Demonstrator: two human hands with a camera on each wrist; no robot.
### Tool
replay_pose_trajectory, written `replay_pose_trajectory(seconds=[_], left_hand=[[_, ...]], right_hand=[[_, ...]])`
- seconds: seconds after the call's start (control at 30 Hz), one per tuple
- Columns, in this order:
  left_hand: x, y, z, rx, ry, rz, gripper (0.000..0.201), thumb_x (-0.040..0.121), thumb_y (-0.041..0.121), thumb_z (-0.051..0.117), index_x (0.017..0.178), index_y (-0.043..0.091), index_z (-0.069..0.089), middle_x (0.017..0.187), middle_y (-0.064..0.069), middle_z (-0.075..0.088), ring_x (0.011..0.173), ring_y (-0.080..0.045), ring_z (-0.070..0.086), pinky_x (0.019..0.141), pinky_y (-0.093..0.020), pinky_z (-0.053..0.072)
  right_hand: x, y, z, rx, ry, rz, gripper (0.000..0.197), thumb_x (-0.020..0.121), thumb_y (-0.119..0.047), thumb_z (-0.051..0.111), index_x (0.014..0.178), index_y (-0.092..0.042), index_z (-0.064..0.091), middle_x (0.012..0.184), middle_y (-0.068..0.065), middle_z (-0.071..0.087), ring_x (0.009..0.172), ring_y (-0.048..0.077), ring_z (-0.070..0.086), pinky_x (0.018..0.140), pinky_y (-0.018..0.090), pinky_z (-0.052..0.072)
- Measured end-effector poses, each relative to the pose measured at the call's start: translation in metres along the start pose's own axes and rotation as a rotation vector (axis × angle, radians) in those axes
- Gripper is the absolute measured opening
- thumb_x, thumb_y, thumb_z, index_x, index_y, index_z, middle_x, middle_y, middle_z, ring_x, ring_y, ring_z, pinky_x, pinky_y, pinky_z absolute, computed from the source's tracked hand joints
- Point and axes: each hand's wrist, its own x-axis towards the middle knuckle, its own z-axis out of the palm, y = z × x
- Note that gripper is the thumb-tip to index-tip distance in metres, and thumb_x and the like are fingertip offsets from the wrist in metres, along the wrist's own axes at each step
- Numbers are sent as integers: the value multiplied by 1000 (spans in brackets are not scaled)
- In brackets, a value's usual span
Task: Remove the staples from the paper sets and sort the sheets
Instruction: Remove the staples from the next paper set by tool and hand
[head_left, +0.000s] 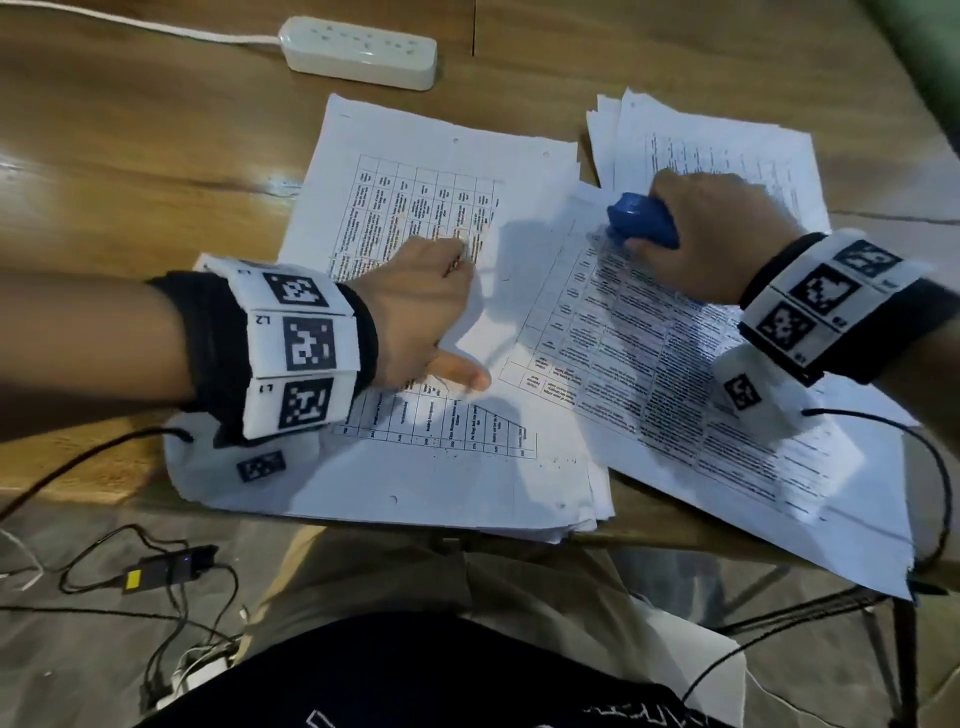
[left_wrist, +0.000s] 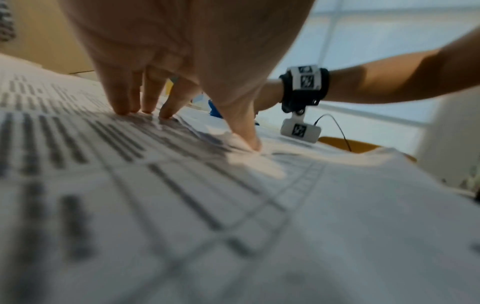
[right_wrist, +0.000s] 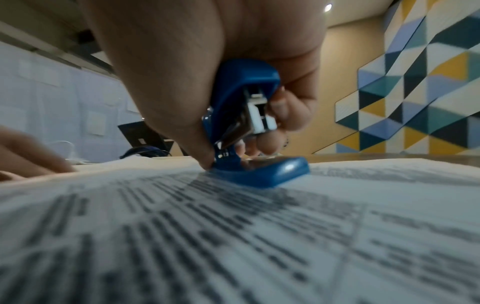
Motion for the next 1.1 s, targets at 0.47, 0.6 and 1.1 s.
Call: replay_pose_trajectory(seconds=[0.47, 0.6, 1.1], left_hand=[[-7, 18, -6, -516, 45, -244, 95, 68, 27, 81, 140, 12, 20, 122, -10, 51, 101, -27, 59, 83, -41, 54], [-8, 17, -8, -579, 31, -250, 60, 68, 25, 81, 112, 6, 44, 103, -16, 64, 78, -21, 57, 52, -17, 44], [-13, 1, -2, -744, -58, -201, 35, 65, 18, 83, 83, 3, 57, 59, -8, 63, 43, -15, 55, 46, -22, 44]], right_hand=[[-8, -24, -4, -268, 125, -38, 46, 86, -35, 55, 122, -6, 47, 124, 18, 46, 116, 34, 43, 99, 54, 32], [-14, -52, 3, 96, 20, -249, 28, 89, -26, 55, 115, -17, 57, 108, 2, 51, 108, 20, 47, 92, 32, 36], [9, -72, 16, 399, -110, -256, 7, 80, -11, 67, 85, -8, 71, 91, 7, 67, 79, 9, 48, 64, 0, 30]])
